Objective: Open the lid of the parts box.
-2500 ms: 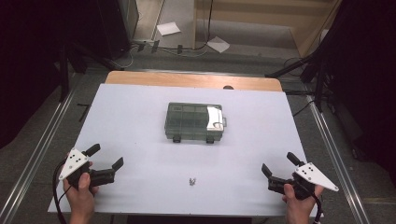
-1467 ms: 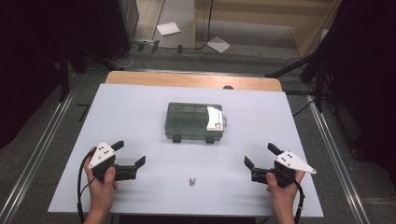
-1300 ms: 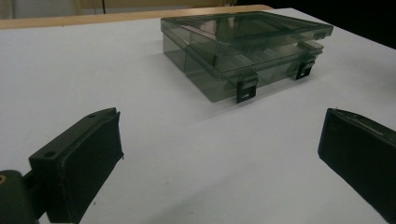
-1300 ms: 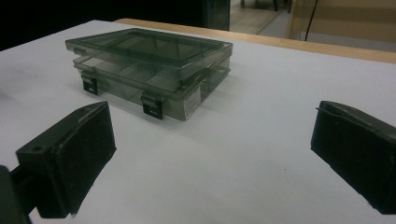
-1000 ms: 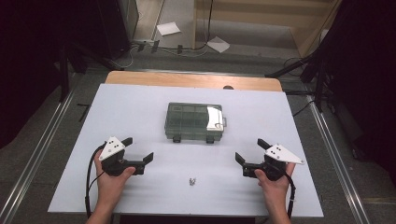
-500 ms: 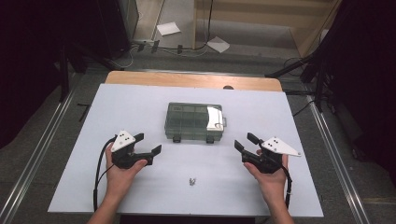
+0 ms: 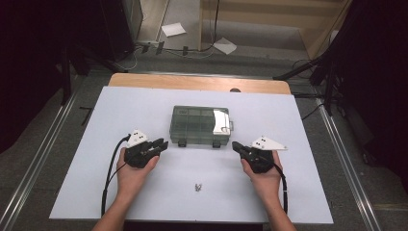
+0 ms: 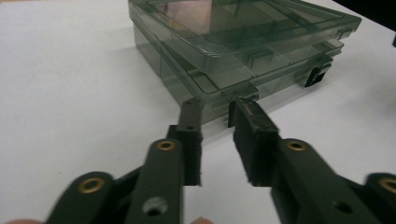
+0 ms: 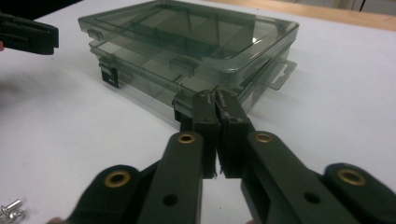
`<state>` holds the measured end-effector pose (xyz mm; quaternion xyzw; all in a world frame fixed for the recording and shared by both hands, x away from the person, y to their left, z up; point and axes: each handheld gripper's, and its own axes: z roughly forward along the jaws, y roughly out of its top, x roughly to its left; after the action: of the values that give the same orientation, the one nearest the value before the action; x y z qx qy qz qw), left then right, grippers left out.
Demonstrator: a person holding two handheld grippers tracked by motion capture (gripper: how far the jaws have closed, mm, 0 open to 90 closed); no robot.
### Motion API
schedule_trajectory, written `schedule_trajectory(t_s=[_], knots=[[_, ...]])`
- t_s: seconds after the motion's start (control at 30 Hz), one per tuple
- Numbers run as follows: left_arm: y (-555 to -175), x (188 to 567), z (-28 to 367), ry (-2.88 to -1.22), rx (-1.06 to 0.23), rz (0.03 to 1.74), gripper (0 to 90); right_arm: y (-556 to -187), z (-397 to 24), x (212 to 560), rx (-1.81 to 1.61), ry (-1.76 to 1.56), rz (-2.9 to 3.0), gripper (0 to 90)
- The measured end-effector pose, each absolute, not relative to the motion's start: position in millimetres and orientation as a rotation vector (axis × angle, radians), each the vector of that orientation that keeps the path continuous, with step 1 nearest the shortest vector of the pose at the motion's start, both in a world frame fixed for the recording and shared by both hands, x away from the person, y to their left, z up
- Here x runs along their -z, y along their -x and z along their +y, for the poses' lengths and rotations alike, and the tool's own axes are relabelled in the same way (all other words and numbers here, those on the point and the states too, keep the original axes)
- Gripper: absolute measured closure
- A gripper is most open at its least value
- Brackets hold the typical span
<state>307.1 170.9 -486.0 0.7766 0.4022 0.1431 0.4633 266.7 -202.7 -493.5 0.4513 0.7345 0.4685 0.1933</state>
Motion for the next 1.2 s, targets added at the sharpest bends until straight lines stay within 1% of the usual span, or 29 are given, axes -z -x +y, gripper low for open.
schedule_trajectory(t_s=[0.13,0.23,0.43,0.7,1.2], knots=[[-313.3,488.6,166.5,-1.928,-0.326,0.978,87.3,-275.2,-200.5,498.9,-1.302,-1.296,2.092,90.0],[-317.4,491.1,163.2,-1.94,-0.32,0.991,89.5,-281.6,-199.9,502.5,-1.28,-1.314,2.11,90.0],[-322.9,492.7,160.9,-1.947,-0.312,1.003,89.5,-291.1,-197.3,501.8,-1.218,-1.319,2.126,90.0],[-324.8,492.7,158.1,-1.936,-0.298,0.996,89.5,-296.8,-195.2,496.3,-1.222,-1.314,2.117,90.0],[-339.6,478.7,157.3,-1.924,-0.343,0.985,89.4,-303.5,-196.9,480.5,-1.245,-1.294,2.083,90.0]])
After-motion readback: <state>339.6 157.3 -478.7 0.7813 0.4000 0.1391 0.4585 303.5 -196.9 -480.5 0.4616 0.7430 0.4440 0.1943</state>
